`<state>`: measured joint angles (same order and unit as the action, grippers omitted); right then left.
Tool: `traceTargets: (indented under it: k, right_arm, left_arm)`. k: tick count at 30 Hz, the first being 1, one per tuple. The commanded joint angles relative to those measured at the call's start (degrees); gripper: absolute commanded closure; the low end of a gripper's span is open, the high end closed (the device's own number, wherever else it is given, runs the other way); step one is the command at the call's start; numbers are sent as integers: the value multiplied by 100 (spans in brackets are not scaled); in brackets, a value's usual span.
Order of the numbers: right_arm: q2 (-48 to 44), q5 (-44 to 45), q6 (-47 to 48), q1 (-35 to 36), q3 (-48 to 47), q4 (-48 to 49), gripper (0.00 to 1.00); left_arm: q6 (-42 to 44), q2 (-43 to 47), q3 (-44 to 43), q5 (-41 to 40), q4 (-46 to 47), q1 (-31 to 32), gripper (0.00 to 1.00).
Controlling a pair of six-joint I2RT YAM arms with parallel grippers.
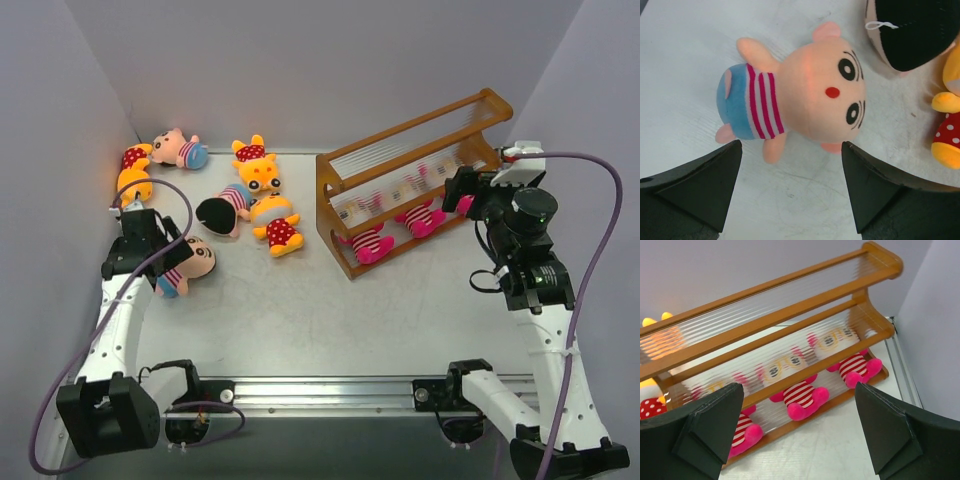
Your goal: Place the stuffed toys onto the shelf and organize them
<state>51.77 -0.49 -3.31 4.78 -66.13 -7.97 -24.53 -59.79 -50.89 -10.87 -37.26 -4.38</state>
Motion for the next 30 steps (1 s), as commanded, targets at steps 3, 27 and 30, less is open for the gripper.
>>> traceTargets:
  k: [3,27,30]
  right_arm:
    - [-307,-144,445,567,205,111,0]
    - [-449,-724,656,1456,619,94,1]
    - [-361,-707,700,1570,610,67,0]
  left_arm:
    - [-420,-340,-123,411,122,-730,11]
    - [-60,-1579,-1194,1773,921,-618,10]
    - [-34,-1790,-1457,1650,1185,-46,10]
